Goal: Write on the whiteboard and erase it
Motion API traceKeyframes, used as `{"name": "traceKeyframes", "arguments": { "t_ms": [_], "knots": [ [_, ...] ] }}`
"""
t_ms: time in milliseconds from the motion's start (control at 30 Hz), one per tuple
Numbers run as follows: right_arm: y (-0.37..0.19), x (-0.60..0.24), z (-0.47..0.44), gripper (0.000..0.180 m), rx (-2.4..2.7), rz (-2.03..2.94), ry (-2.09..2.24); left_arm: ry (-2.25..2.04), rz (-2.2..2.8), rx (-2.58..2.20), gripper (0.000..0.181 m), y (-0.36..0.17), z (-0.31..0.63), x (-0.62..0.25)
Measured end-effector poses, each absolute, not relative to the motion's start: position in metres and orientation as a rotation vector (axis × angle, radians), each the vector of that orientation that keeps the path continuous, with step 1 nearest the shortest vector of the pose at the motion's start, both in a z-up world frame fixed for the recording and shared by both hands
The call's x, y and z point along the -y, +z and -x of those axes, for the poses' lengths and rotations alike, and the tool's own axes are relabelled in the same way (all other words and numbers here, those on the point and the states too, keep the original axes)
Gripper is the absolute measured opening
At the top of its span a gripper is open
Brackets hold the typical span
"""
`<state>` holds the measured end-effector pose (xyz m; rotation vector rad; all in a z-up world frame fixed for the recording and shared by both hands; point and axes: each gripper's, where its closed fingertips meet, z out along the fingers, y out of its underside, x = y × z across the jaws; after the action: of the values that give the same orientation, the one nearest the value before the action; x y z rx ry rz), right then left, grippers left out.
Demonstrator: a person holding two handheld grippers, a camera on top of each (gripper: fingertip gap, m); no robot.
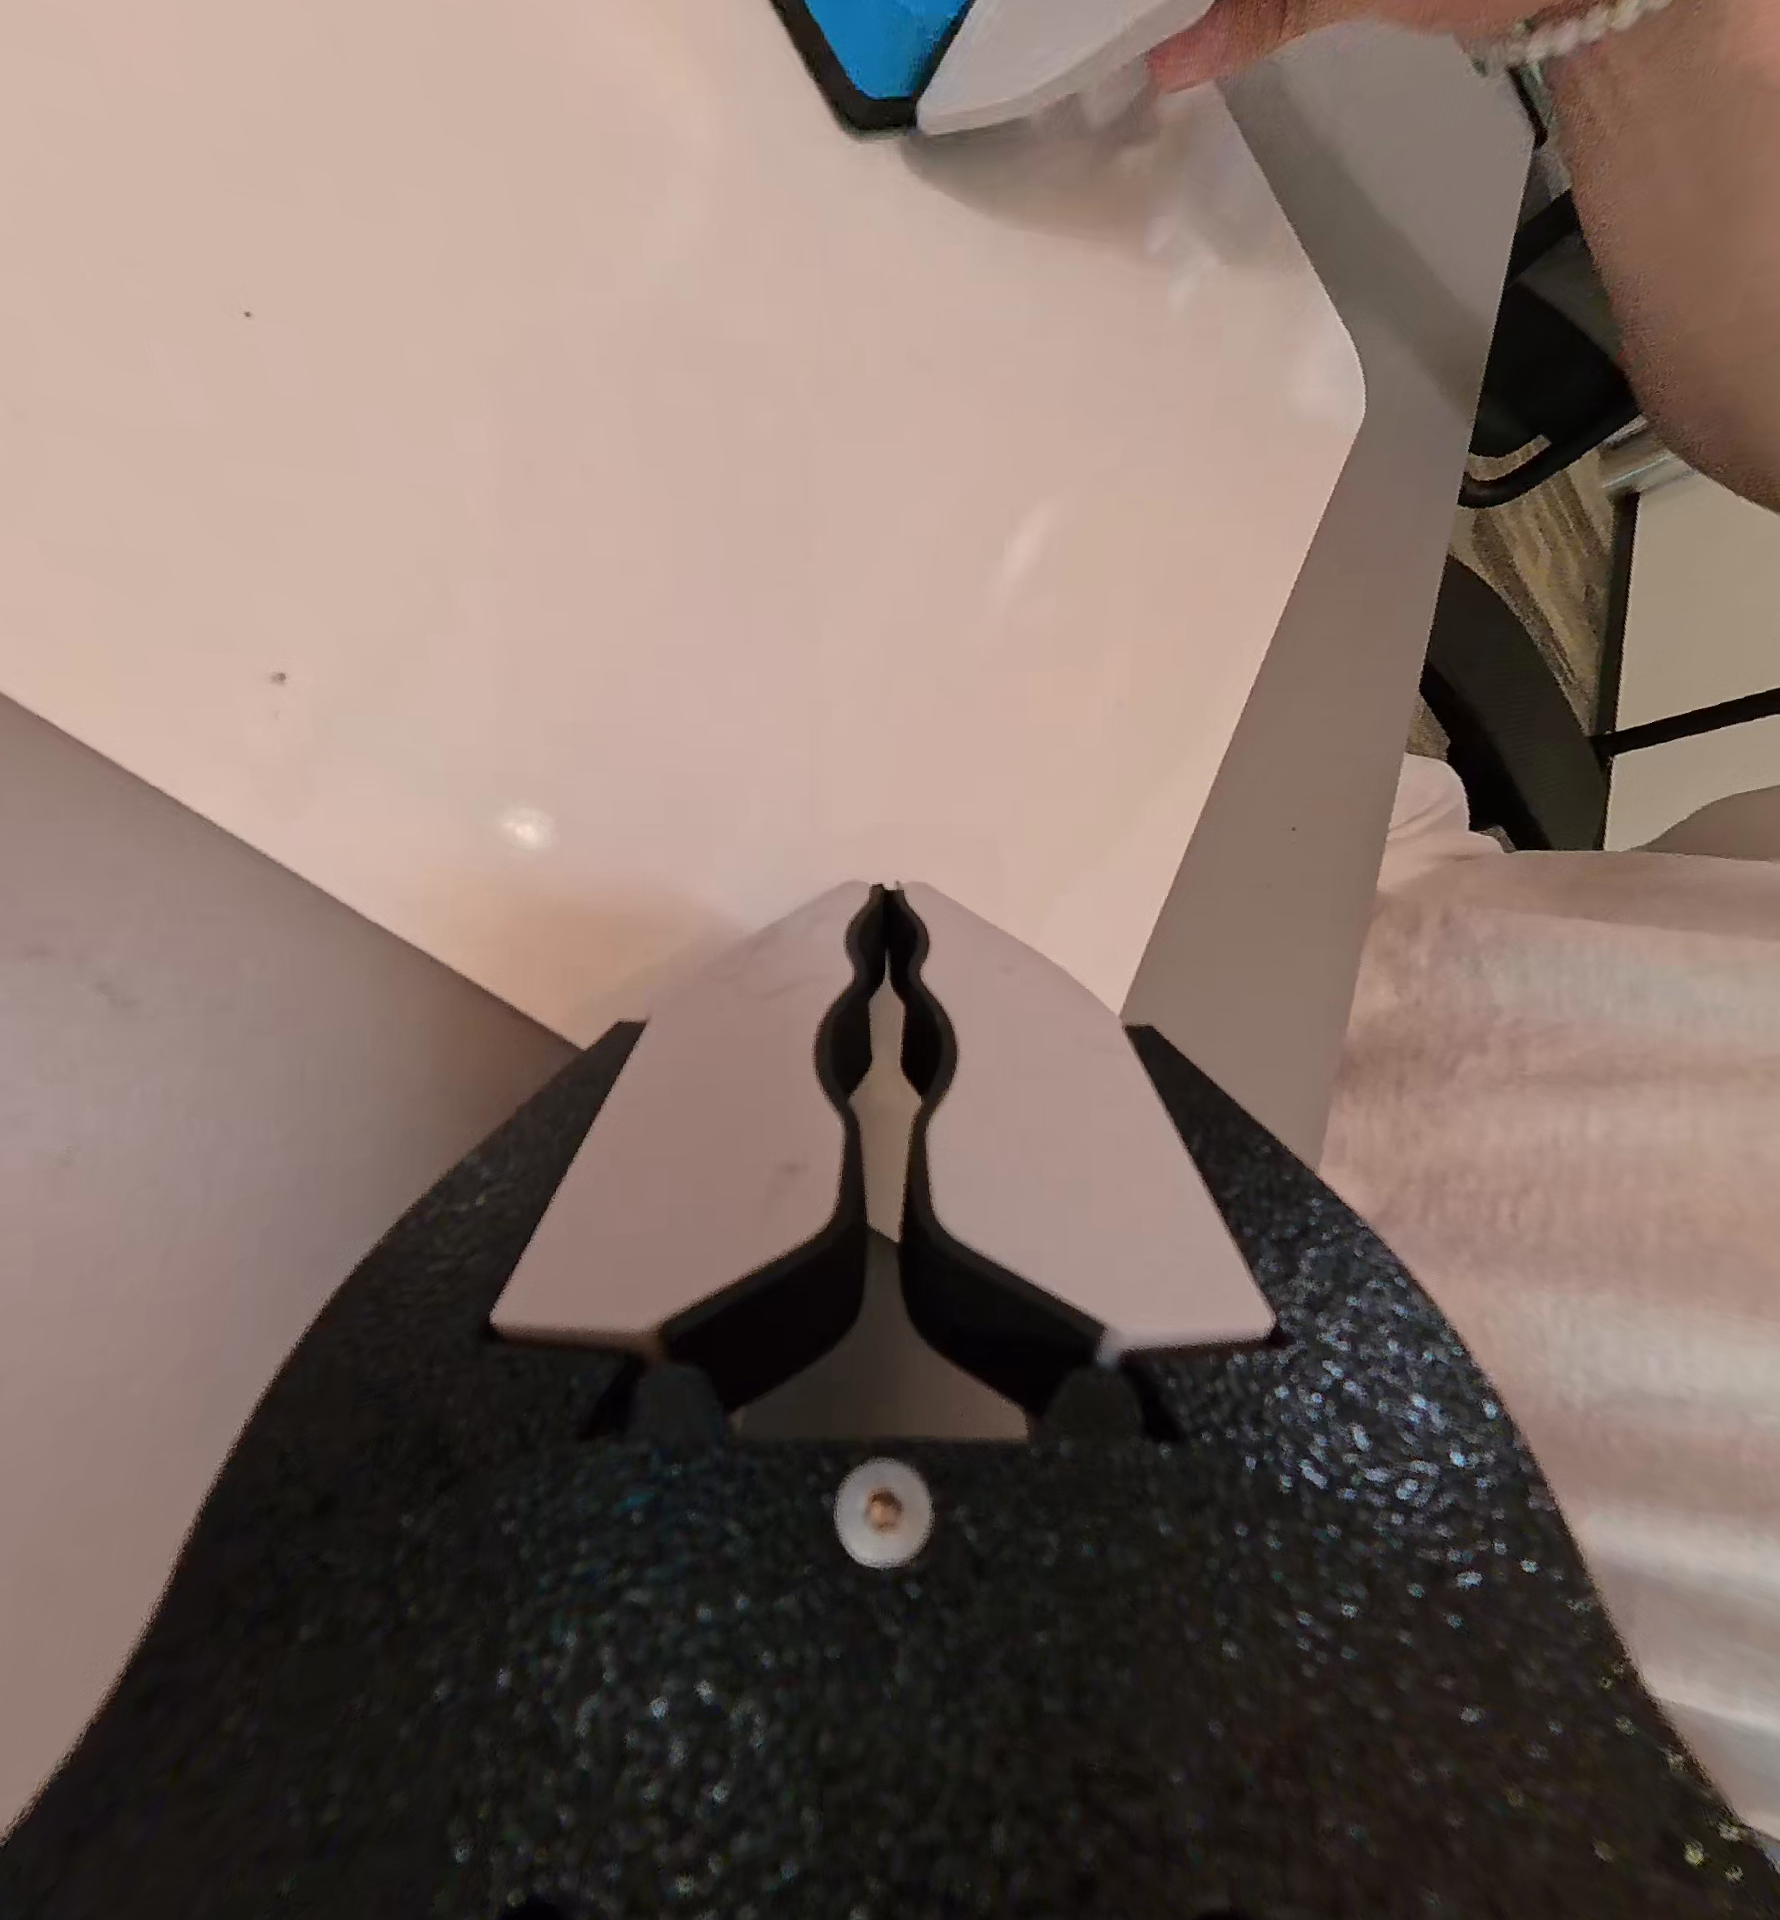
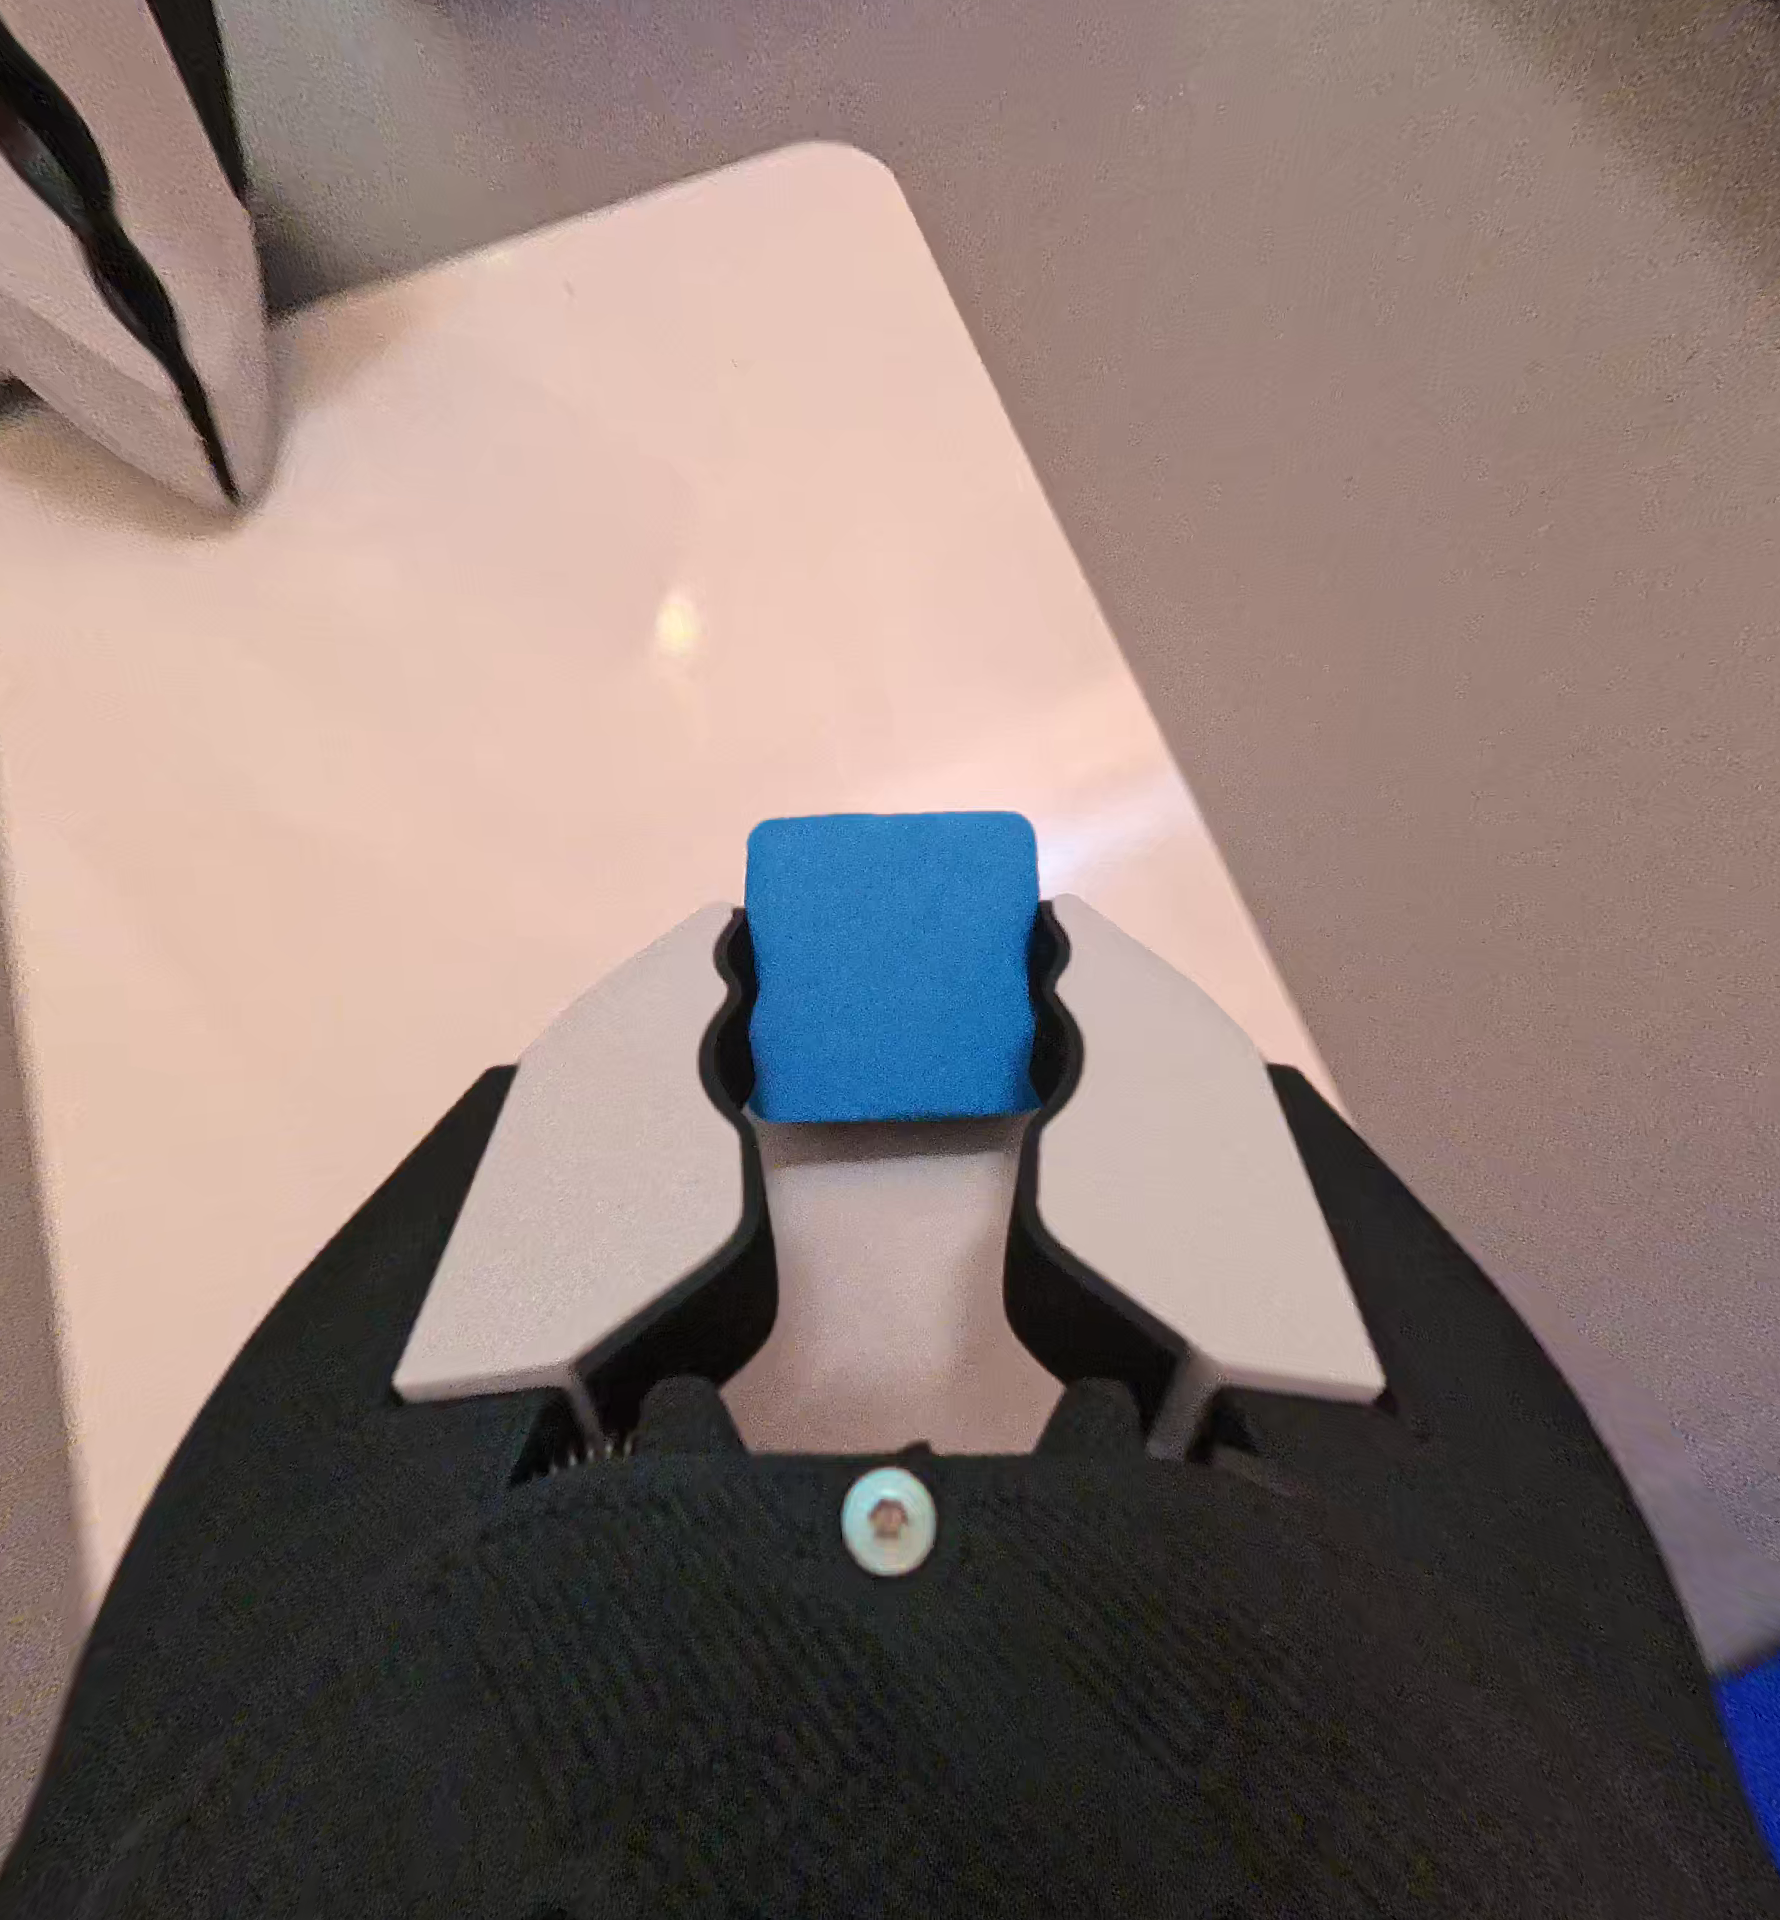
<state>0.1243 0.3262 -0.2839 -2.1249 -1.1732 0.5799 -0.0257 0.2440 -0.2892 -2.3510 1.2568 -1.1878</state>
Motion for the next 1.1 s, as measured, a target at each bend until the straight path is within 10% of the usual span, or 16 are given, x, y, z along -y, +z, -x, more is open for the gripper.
{"name": "traceKeyframes", "arguments": {
  "t_ms": [867,1100],
  "knots": [
    [-0.283,-0.272,-0.164,0.052,1.216,2.161,0.339,-1.205,2.361,-1.232,0.000,-0.288,0.026,-0.245],
    [-0.158,-0.327,-0.261,0.052,0.762,2.035,0.084,-1.195,2.364,-1.220,0.000,-0.288,0.026,-0.245]
  ]
}}
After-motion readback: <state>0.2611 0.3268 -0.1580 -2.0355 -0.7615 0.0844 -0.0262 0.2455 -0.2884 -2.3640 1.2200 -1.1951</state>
